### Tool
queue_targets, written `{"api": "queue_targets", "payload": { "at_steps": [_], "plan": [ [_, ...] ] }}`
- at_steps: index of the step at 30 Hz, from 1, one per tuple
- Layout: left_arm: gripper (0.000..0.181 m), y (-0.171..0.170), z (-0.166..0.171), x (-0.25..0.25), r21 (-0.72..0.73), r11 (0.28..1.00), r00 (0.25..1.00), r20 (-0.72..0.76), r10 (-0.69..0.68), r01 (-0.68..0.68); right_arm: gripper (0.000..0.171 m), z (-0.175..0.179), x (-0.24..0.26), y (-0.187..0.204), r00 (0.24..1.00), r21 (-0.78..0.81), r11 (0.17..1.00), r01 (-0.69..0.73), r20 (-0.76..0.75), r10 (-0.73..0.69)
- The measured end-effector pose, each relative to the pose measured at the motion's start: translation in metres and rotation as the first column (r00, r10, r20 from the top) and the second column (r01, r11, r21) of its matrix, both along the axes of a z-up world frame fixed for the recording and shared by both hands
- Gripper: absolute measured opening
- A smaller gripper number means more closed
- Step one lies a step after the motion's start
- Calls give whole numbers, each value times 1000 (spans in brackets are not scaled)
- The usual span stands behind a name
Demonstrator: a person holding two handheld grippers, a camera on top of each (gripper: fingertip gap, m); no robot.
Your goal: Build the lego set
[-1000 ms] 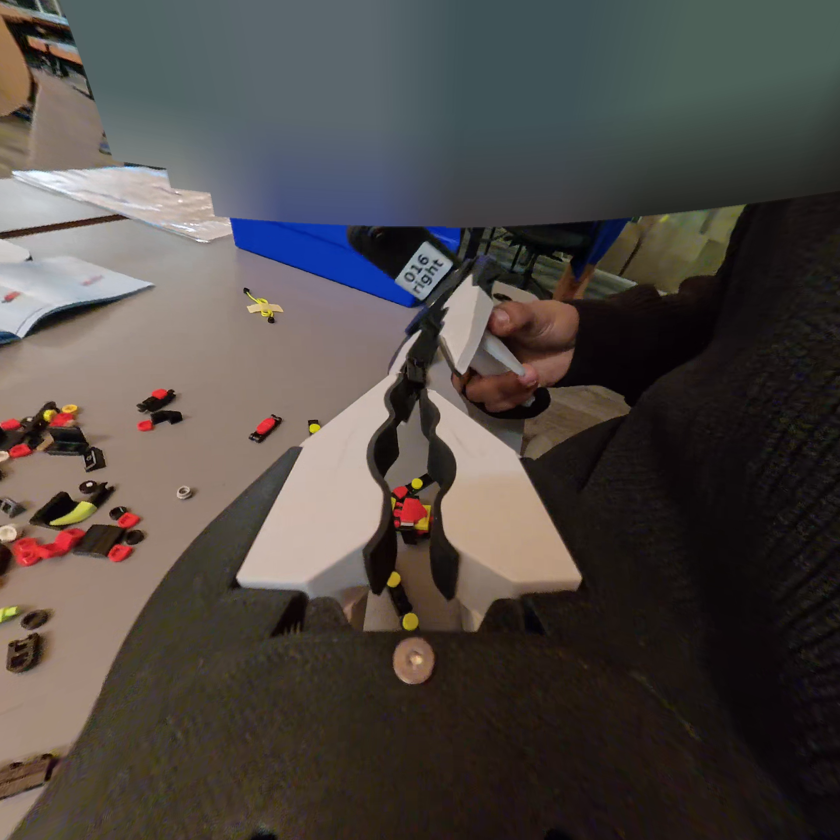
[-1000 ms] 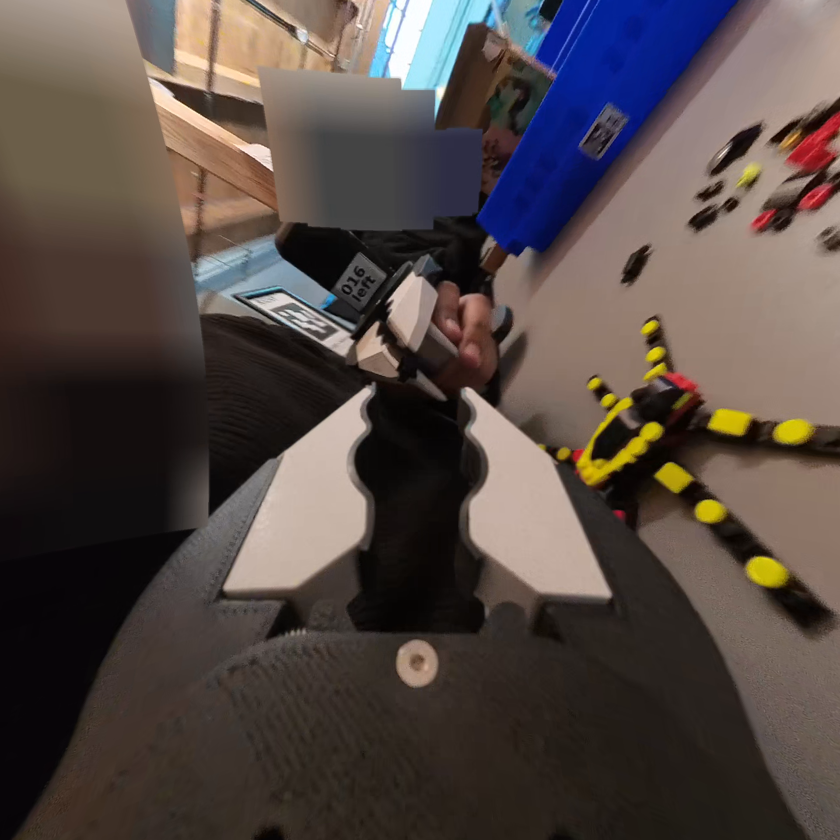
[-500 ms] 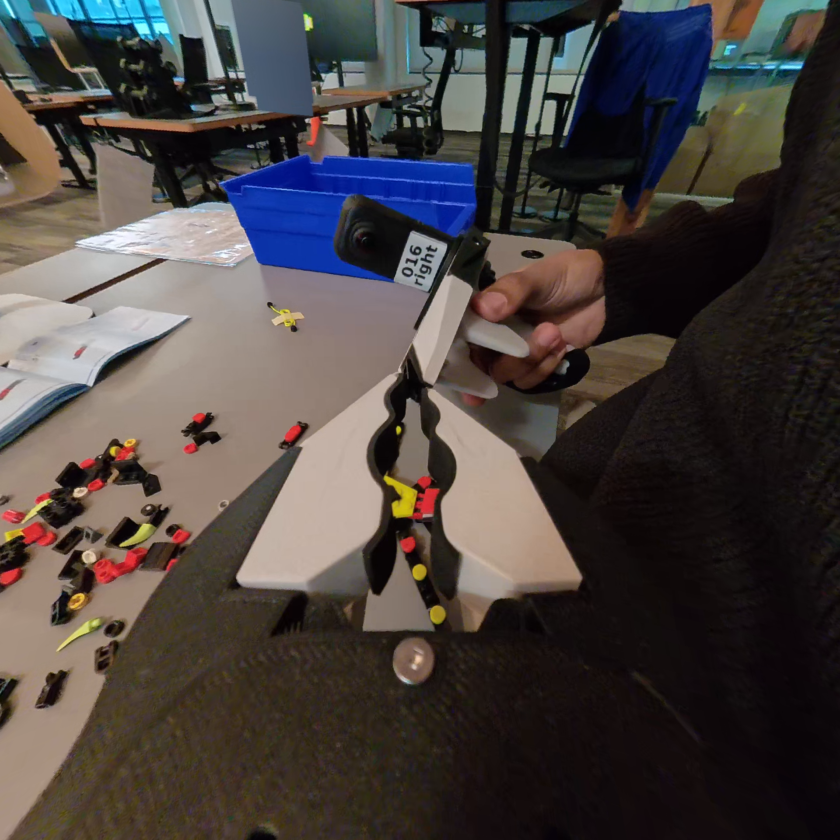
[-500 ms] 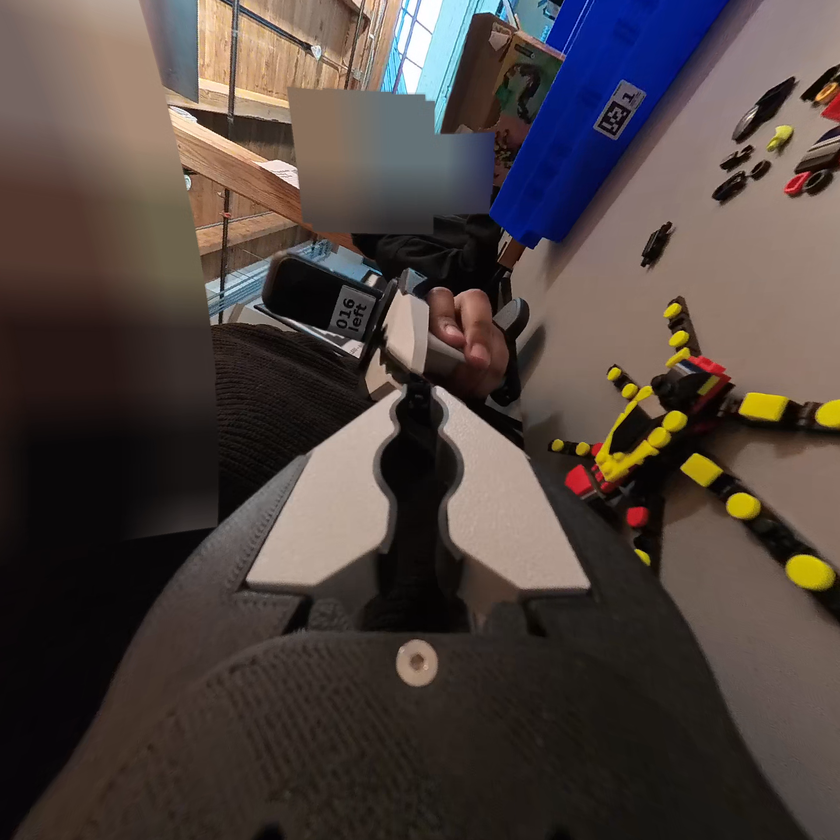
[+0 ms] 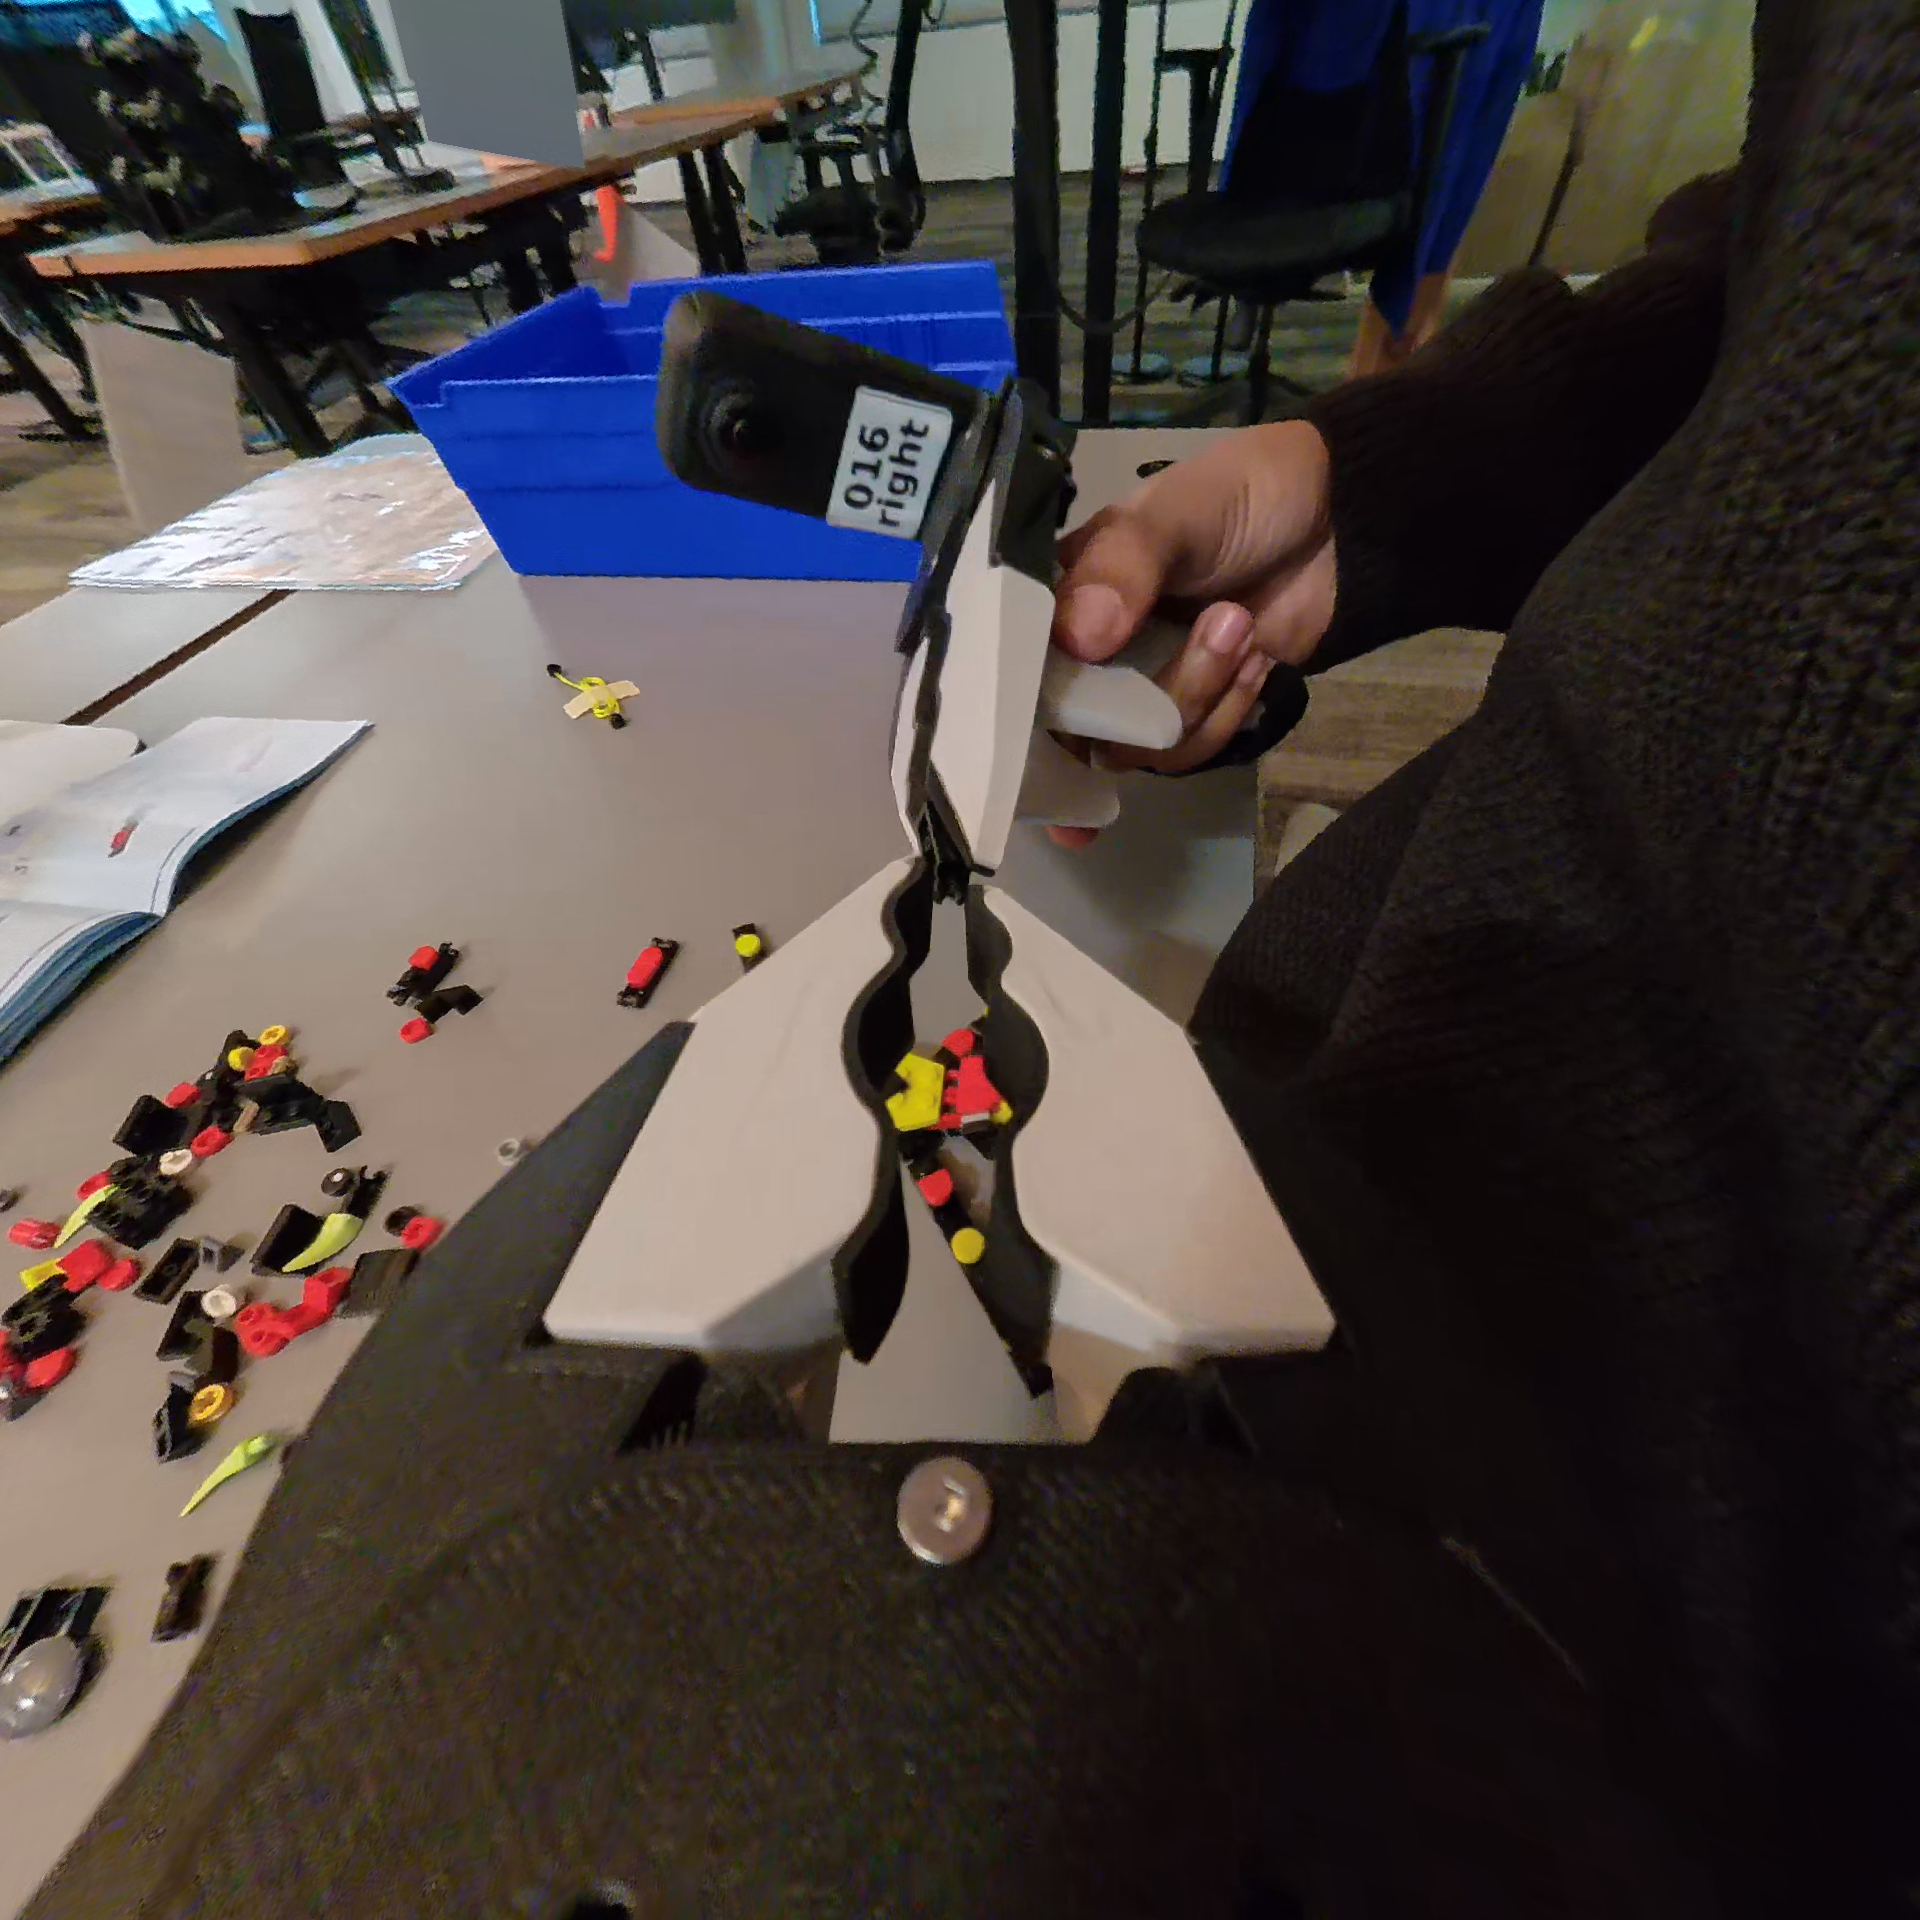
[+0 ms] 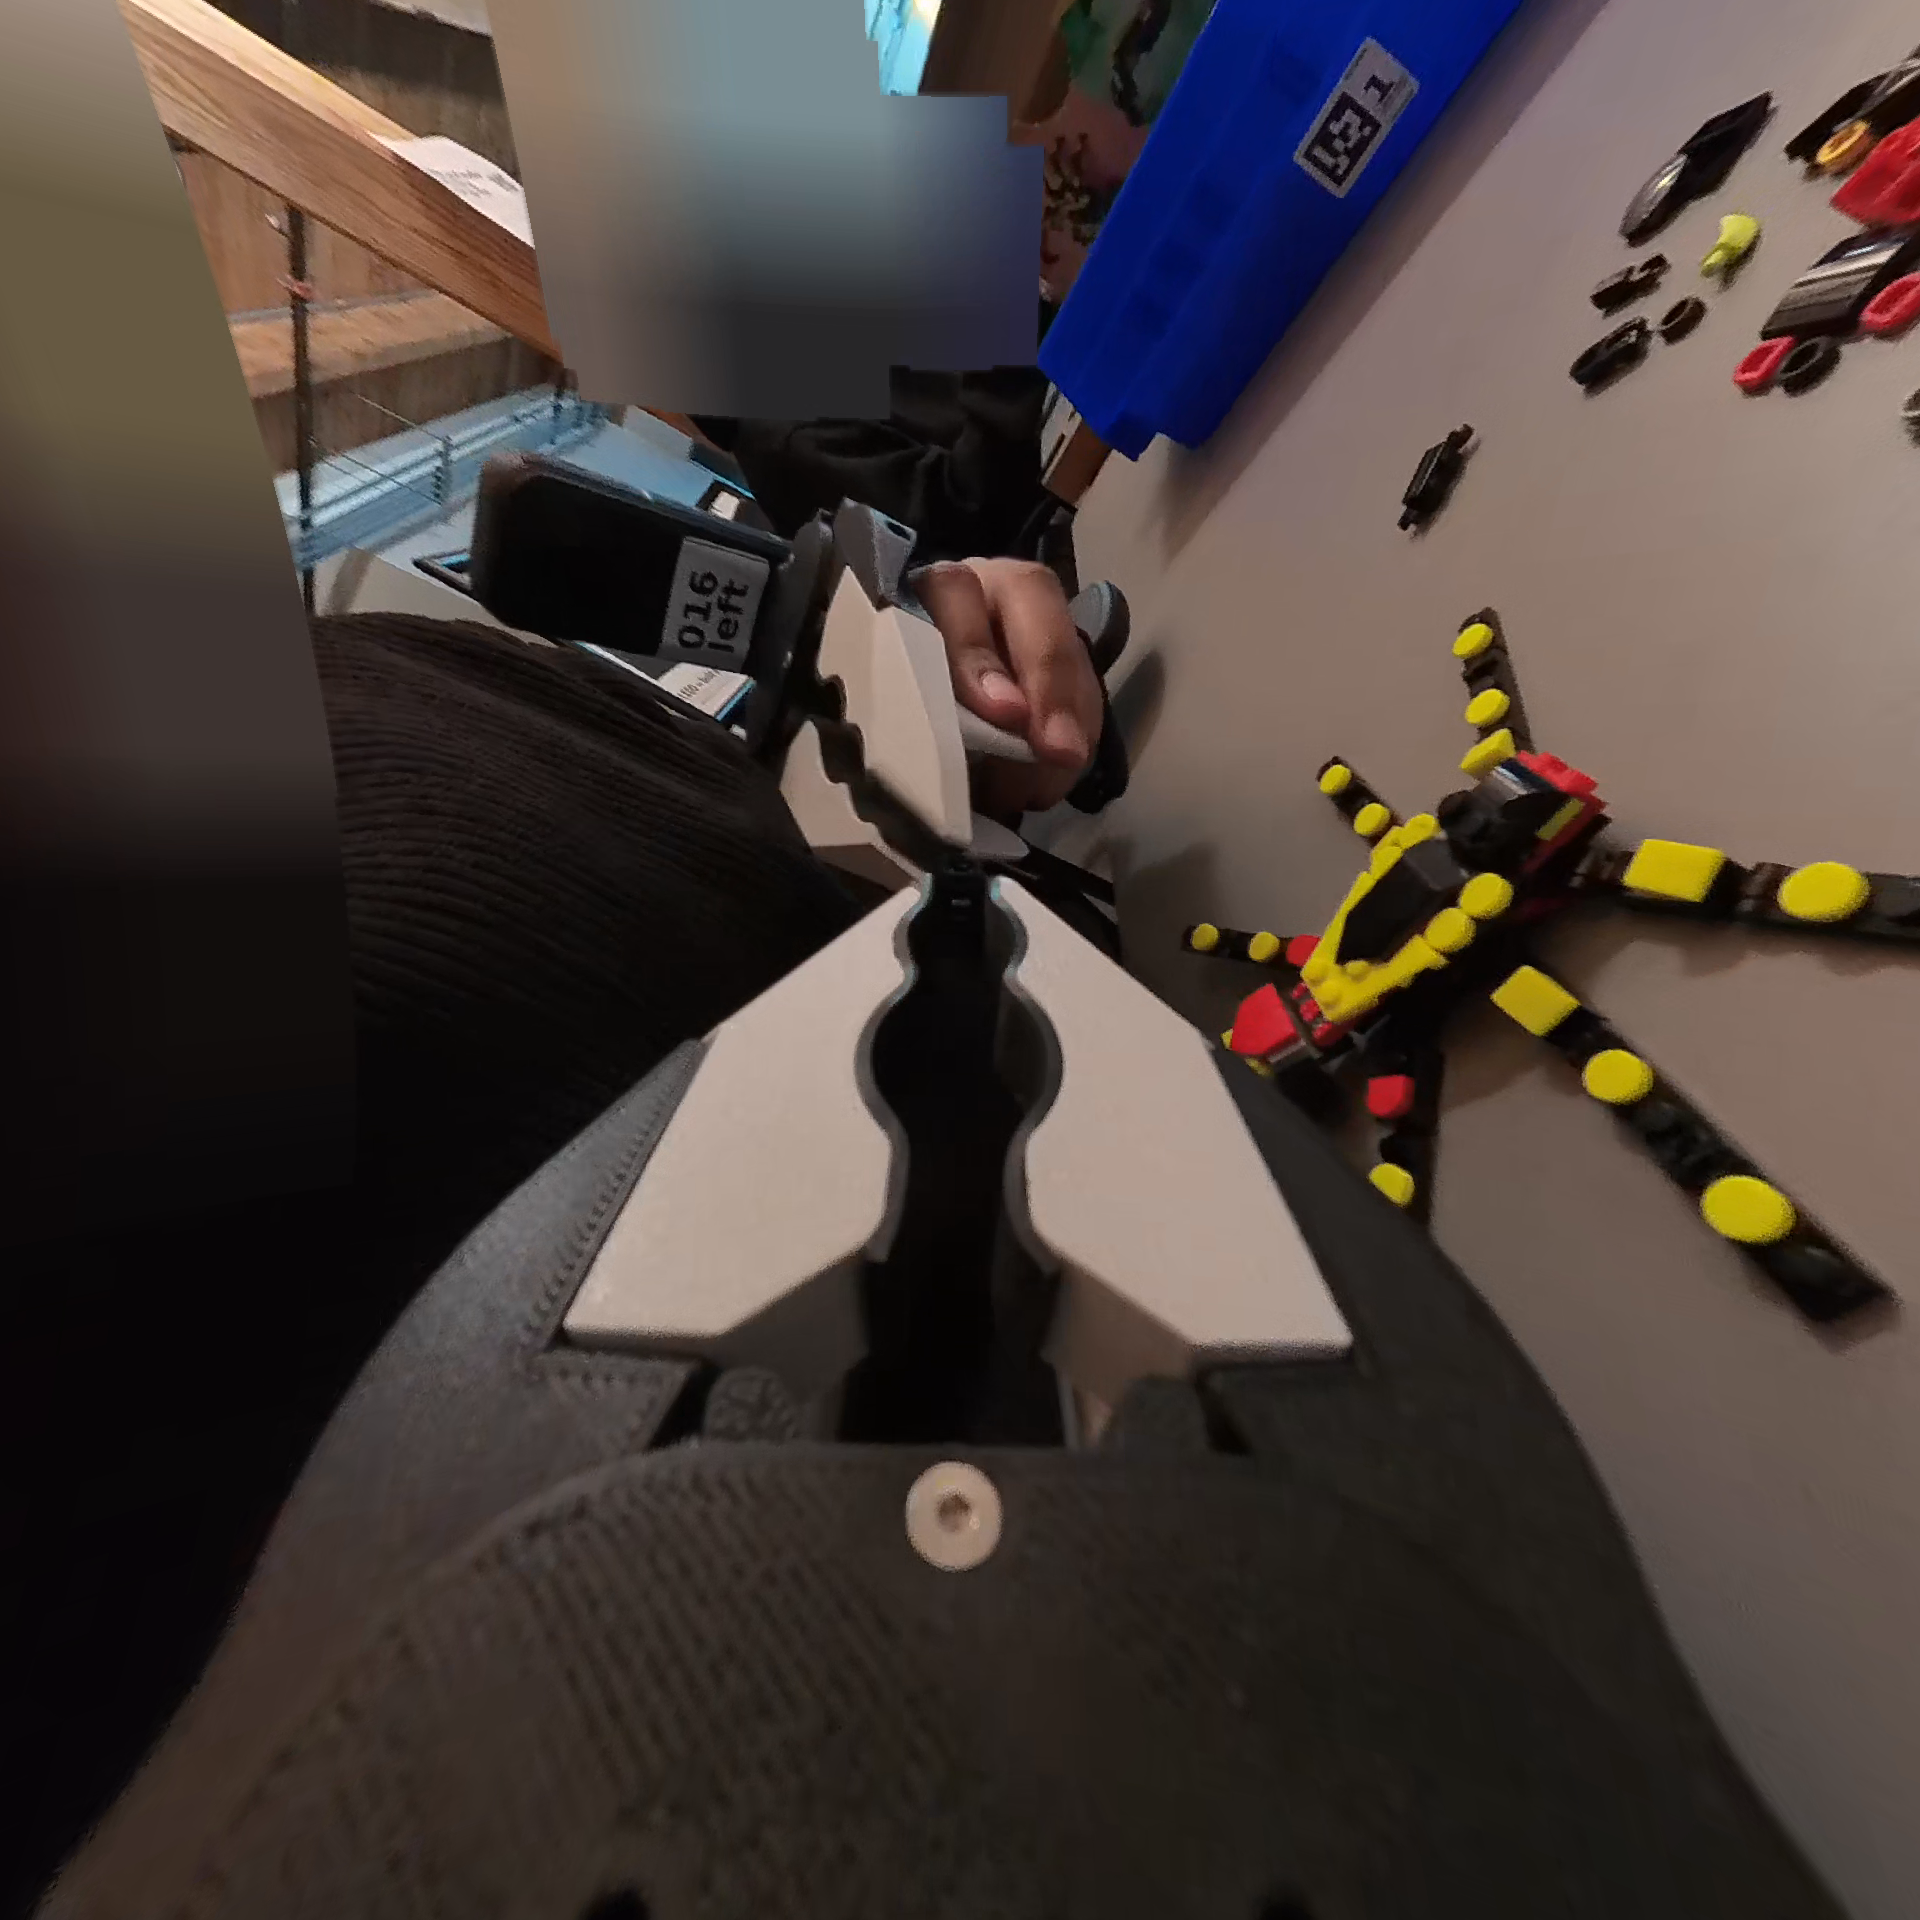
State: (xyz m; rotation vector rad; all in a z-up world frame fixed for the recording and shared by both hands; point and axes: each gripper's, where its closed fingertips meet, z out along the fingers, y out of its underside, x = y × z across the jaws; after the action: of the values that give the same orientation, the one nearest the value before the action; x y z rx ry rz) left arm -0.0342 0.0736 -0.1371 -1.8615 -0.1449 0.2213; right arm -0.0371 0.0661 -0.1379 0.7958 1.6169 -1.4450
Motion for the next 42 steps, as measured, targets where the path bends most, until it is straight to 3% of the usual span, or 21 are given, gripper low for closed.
{"api": "queue_targets", "payload": {
  "at_steps": [12, 15, 17, 20, 26, 28, 31, 34, 37, 42],
  "plan": [
    [2, 2, -13, 3, -85, 996, 1000, -10, 2, -3, 6, -15, 6, 2, 999, 76, 997, -33, -11, 34],
    [0, 0, -7, -7, -47, 997, 998, 1, 62, -62, 6, -25, 13, -1, 997, 134, 989, -67, -26, 71],
    [0, -9, 16, -21, 66, 989, 991, 9, 131, -131, 6, -42, 28, -7, 989, 228, 966, -121, -54, 136],
    [0, -25, 14, -38, 102, 975, 972, 153, 178, -195, 6, -39, 24, -9, 989, 215, 971, -110, -70, 128],
    [0, -11, -21, -14, -55, 998, 983, 180, 36, -27, 6, -20, 7, -2, 999, 86, 995, -50, -3, 51],
    [19, -7, -22, -8, -60, 998, 988, 154, 12, -2, 6, -23, 9, -1, 997, 77, 995, -68, 40, 65],
    [29, -3, -23, -1, -74, 997, 993, 115, -9, 18, 6, -27, 15, -2, 994, 99, 990, -105, 48, 100],
    [24, -2, -26, 2, -92, 995, 995, 98, -27, 36, 6, -28, 16, -2, 993, 100, 989, -112, 55, 107],
    [1, -3, -24, 2, -83, 996, 995, 90, -32, 40, 6, -27, 17, -3, 990, 75, 989, -124, 73, 119],
    [1, -5, -23, 3, -70, 996, 992, 118, -49, 57, 6, -23, 16, -4, 991, 42, 993, -112, 73, 108]
  ]
}}
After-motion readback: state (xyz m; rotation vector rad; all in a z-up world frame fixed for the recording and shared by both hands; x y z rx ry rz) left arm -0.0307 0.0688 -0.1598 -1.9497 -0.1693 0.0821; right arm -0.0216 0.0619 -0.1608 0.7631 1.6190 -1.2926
